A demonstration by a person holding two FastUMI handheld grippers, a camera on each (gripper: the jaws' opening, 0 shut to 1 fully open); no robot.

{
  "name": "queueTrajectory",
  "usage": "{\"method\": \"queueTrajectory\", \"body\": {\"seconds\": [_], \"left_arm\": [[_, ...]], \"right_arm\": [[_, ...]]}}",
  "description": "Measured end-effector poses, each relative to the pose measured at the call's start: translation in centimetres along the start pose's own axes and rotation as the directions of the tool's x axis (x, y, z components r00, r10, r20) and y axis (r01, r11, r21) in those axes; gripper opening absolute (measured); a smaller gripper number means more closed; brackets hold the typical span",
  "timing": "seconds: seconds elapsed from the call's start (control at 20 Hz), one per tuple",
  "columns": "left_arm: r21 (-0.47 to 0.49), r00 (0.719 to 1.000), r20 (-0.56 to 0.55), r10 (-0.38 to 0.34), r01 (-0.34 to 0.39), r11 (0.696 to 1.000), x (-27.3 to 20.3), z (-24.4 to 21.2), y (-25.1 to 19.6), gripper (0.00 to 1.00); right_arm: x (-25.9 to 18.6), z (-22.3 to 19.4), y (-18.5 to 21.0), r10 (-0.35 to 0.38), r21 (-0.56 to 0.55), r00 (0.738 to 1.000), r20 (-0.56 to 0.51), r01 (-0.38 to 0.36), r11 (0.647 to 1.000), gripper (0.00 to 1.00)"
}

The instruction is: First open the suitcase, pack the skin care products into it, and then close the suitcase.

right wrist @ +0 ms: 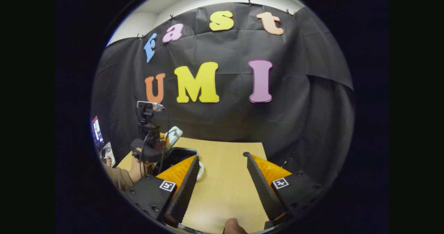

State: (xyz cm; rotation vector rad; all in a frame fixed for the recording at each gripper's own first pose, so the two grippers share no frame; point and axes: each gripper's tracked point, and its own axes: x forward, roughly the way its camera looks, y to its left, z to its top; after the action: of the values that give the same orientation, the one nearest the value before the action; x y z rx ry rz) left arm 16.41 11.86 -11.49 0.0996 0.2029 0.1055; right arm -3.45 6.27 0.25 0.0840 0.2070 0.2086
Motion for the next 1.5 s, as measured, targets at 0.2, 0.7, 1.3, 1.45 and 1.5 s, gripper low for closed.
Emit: {"method": "queueTrajectory", "body": {"seconds": [0.2,0.7,1.3,1.45,1.5], "left_arm": [[0.091,0.995,-0.086,-0.046,0.054,0.994,1.3,-4.9,-5.8,0.07],[0.176,0.978,-0.207,-0.035,0.072,0.982,2.7,-11.7,-10.0,0.08],[-0.021,0.970,-0.186,-0.154,0.153,0.988,-2.5,-6.1,-9.1,0.98],[-0.050,0.990,-0.087,-0.110,0.105,0.993,-5.7,-1.0,-4.0,0.99],[-0.053,0.995,-0.051,-0.086,0.084,0.995,-6.8,0.8,-1.5,0.99]], "right_arm": [[-0.4,-1.5,-3.3,-0.045,0.024,0.998,-0.037,0.046,0.999,0.82],[-0.3,-4.6,-10.5,-0.169,0.059,0.978,-0.122,0.177,0.982,0.82],[2.5,-0.3,-7.3,-0.208,0.139,0.978,-0.030,0.210,0.968,0.78],[3.8,0.6,-4.5,-0.211,0.136,0.978,0.001,0.209,0.968,0.82],[4.3,1.0,-3.1,-0.209,0.125,0.978,0.015,0.206,0.971,0.82]]}}
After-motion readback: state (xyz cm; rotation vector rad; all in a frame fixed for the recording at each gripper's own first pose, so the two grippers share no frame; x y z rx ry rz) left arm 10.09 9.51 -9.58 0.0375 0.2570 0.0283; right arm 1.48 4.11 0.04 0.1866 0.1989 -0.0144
